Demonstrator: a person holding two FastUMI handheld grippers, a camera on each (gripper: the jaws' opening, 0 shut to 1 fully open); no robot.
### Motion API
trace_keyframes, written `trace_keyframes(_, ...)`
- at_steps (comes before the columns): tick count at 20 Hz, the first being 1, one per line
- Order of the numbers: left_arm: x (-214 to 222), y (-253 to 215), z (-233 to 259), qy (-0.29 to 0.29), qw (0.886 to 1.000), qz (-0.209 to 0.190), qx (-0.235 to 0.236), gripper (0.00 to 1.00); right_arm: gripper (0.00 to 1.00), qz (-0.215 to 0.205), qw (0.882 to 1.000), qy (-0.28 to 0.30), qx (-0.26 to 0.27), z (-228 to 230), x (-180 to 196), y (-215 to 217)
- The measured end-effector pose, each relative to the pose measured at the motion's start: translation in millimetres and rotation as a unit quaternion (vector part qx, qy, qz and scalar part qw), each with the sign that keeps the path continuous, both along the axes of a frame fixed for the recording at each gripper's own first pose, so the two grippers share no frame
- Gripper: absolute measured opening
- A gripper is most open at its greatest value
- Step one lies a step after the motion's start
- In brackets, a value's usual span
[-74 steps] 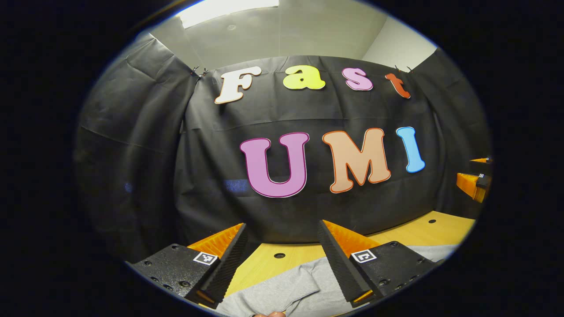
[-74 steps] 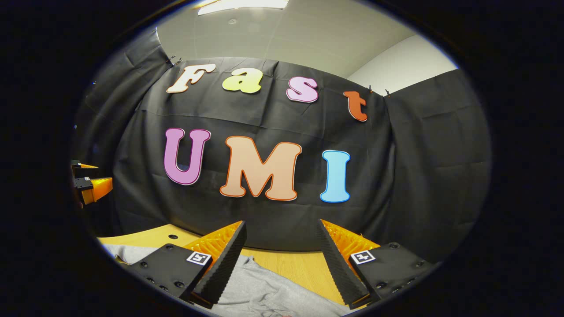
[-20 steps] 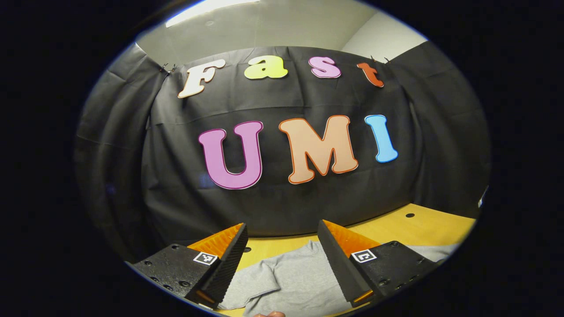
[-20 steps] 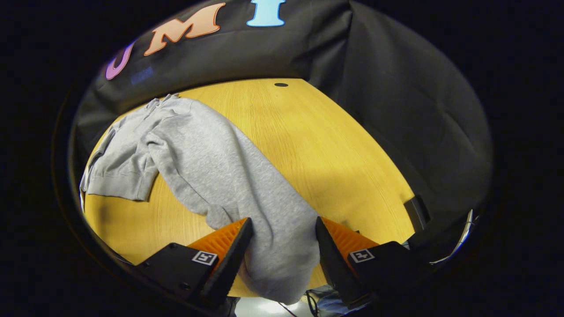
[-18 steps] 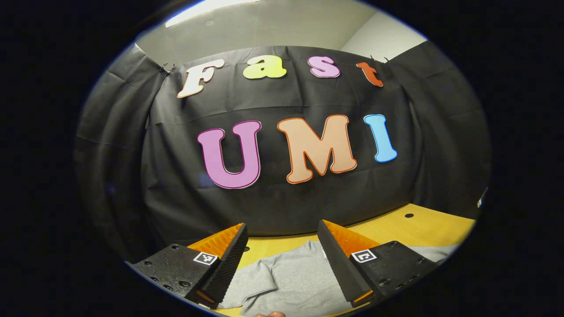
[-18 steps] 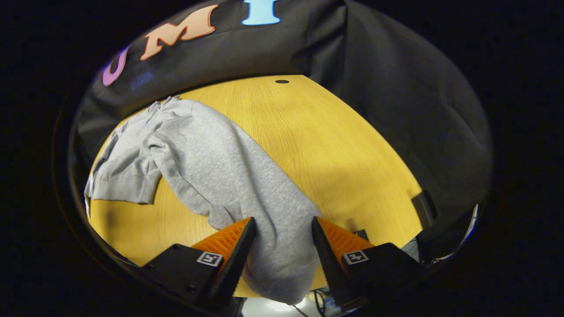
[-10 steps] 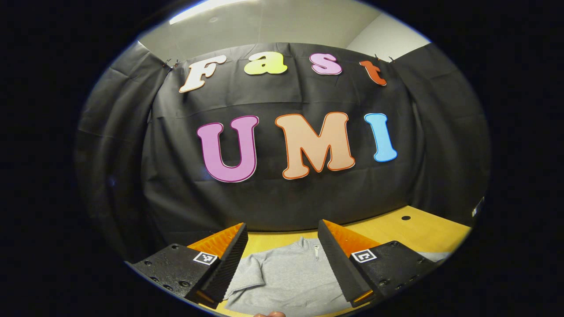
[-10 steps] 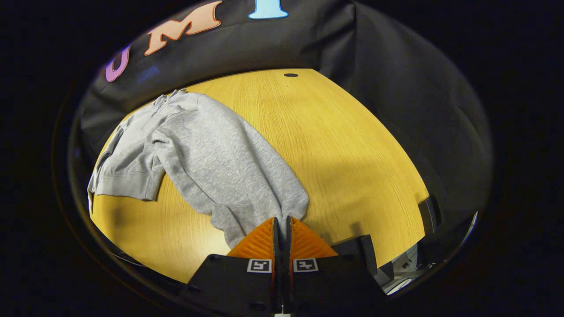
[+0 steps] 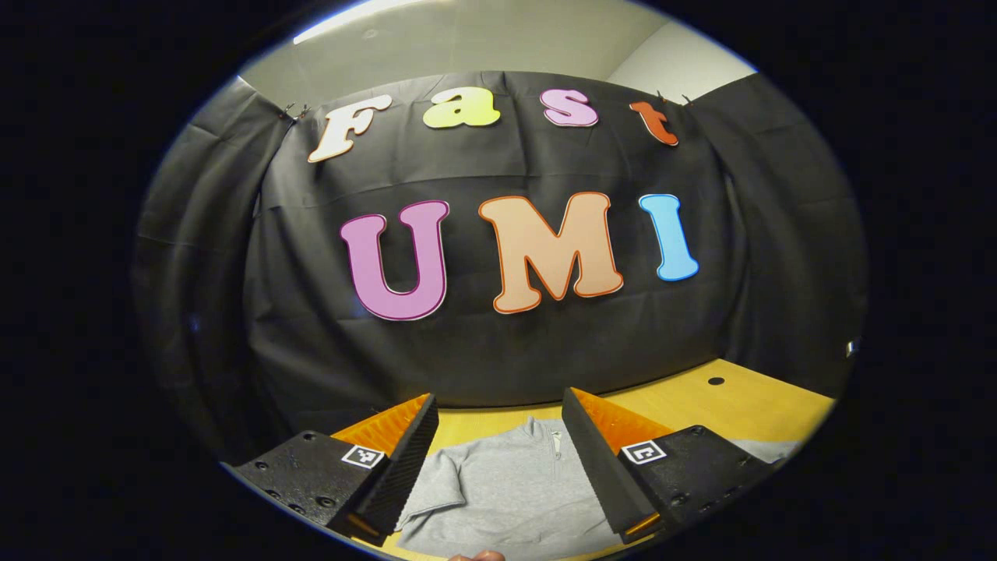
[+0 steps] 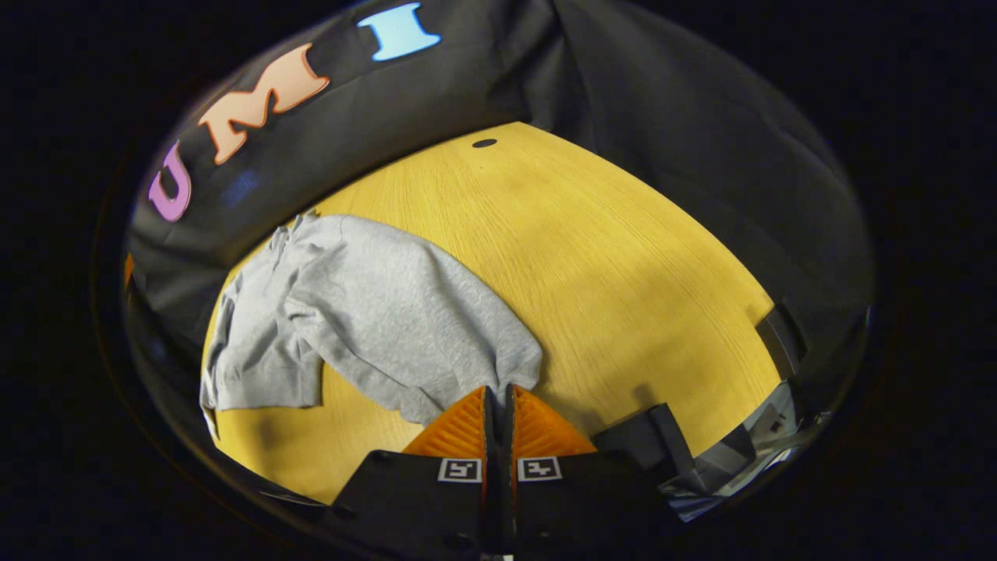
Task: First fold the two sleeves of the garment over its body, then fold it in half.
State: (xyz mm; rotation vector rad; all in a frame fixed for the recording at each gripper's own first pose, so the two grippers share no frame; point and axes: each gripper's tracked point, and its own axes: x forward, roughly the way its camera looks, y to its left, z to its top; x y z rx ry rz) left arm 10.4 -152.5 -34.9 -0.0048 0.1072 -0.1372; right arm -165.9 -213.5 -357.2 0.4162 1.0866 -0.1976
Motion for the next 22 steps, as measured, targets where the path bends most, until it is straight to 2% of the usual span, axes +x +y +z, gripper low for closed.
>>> trace_keyframes(1, 1.7, 2.5, -0.8, 0.0, 1.0, 0.0, -0.001, 0.94, 0.02, -0.014, 1.0, -0.01, 0.013, 5.3, 7.6, 2.4)
trace_keyframes(4, 7.7, 12.8, -0.3, -0.004, 1.0, 0.001, 0.001, 0.94, 0.02, -0.051, 0.997, -0.034, 0.056, 26.1, 29.9, 12.0)
trace_keyframes(8, 15.3, 28.5, 0.4, -0.007, 1.0, 0.008, -0.002, 0.94, 0.02, -0.066, 0.992, -0.061, 0.093, 51.5, 61.5, 30.8)
trace_keyframes(15, 23.5, 71.9, -6.6, -0.006, 0.999, 0.034, 0.006, 0.94, 0.03, -0.042, 0.983, -0.106, 0.141, 94.2, 125.8, 90.2)
trace_keyframes(22, 24.6, 136.9, -12.7, -0.002, 0.996, 0.086, 0.009, 0.94, 0.02, 0.01, 0.975, -0.134, 0.176, 122.4, 189.4, 174.9)
